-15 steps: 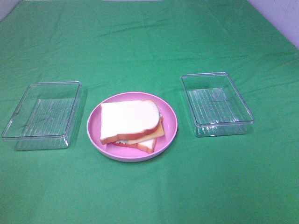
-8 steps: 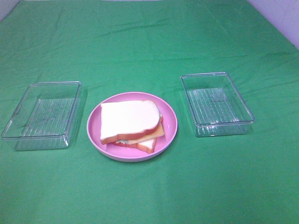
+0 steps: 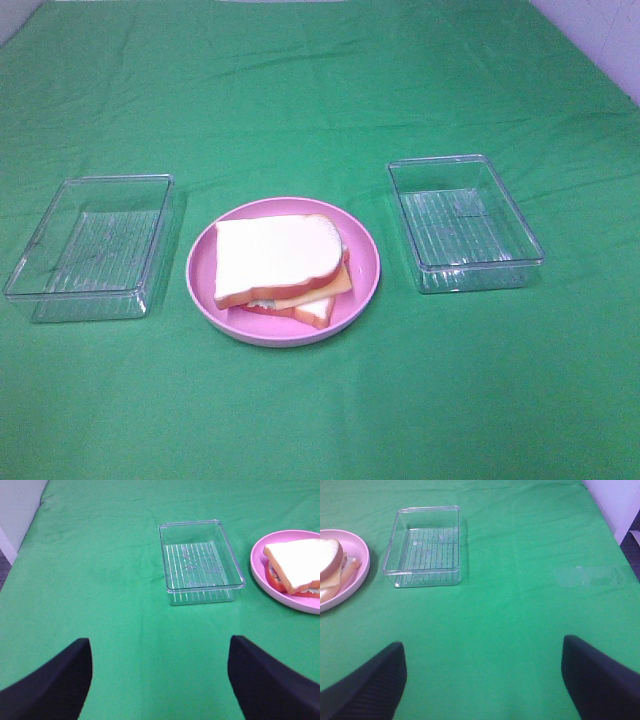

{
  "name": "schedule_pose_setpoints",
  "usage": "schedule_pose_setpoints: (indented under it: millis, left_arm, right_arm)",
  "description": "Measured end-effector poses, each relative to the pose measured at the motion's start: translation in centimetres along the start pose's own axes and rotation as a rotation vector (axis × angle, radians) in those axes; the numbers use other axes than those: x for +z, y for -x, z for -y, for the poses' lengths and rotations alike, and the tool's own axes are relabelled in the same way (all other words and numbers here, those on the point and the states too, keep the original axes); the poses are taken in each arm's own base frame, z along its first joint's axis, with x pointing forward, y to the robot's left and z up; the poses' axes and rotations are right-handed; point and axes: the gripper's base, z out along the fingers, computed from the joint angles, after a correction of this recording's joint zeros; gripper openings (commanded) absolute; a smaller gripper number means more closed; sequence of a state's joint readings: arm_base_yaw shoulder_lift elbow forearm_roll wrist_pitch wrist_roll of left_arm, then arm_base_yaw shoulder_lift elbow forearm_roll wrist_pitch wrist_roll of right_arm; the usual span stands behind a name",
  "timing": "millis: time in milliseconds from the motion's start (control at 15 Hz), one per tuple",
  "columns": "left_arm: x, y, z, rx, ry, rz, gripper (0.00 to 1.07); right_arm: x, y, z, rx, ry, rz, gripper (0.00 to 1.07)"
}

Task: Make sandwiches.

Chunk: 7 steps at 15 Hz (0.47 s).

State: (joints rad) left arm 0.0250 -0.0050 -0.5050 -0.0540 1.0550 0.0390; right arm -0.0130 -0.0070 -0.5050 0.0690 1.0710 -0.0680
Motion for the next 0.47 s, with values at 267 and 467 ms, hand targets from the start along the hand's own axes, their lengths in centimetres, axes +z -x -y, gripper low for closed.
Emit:
schedule_pose_setpoints:
  millis: [267, 467]
  left_arm:
    - [0.00, 0.00, -0.01, 0.011, 0.001, 0.000, 0.72]
    - [0.00, 0.00, -0.01, 0.011, 0.001, 0.000, 0.72]
  right_arm:
    - [0.00, 0.00, 0.00, 0.000, 0.000, 0.000, 0.80]
    - [0.00, 0.00, 0.00, 0.000, 0.000, 0.000, 0.80]
